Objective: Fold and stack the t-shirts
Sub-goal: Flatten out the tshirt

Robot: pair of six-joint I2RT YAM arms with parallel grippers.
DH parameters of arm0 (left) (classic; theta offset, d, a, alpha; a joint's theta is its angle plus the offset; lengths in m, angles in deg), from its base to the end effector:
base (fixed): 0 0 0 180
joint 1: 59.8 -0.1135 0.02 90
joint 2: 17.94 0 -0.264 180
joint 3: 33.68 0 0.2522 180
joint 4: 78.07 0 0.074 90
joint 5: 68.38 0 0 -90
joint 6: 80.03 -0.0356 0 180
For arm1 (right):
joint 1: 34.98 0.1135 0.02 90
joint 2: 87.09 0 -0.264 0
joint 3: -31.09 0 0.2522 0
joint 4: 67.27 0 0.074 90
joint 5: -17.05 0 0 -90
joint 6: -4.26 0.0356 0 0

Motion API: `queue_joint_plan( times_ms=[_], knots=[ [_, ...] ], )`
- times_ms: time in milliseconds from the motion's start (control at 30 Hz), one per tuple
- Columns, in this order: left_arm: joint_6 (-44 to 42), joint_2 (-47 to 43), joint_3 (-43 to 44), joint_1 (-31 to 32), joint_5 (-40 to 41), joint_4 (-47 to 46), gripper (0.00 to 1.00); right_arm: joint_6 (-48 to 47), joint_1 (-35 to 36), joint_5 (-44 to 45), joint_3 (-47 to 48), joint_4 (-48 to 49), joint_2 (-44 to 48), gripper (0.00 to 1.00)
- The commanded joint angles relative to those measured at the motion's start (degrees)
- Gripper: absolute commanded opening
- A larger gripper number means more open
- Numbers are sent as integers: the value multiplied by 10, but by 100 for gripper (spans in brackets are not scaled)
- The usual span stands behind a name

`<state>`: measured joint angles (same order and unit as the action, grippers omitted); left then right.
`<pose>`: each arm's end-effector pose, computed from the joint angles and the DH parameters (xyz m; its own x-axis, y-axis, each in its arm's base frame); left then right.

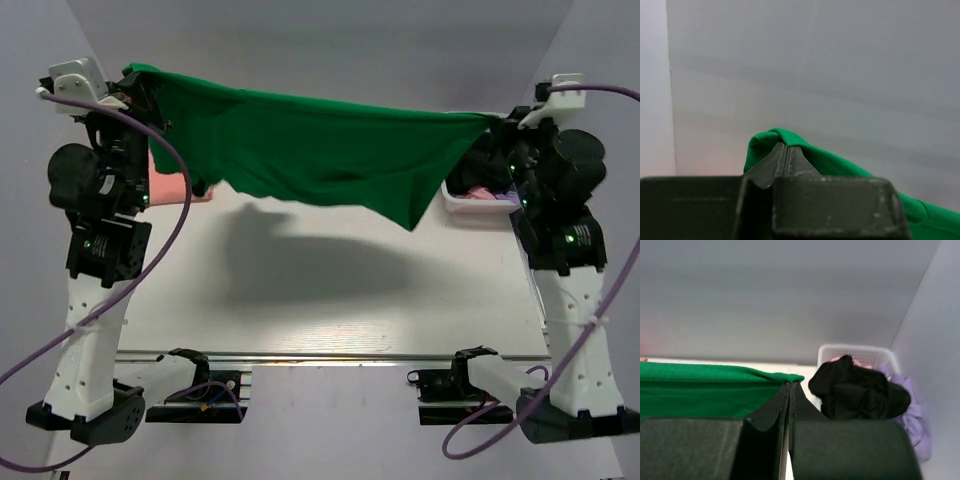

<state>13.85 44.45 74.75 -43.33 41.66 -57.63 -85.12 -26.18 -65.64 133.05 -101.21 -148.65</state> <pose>0.1661 -0.0364 0.5754 0.4154 -0.1891 -0.8897 -0.0019 0.9780 -0.2088 0.1933 0.0253 0.5214 0.1109 0.0280 -0.9934 -0.0280 0.9993 0.0251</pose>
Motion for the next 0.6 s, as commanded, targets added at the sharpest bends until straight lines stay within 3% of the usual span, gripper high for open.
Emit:
queue_joint_plan(
  times_ms=[0,300,567],
  knots=[
    [-10,-29,38,-1,-37,43,0,-38,-3,24,45,-3,41,0],
    [7,-95,125,-6,-128,142,0,-36,0,37,69,-72,166,0],
    [17,-151,203,-6,-202,227,0,10,1,-10,89,-145,249,0]
  ],
)
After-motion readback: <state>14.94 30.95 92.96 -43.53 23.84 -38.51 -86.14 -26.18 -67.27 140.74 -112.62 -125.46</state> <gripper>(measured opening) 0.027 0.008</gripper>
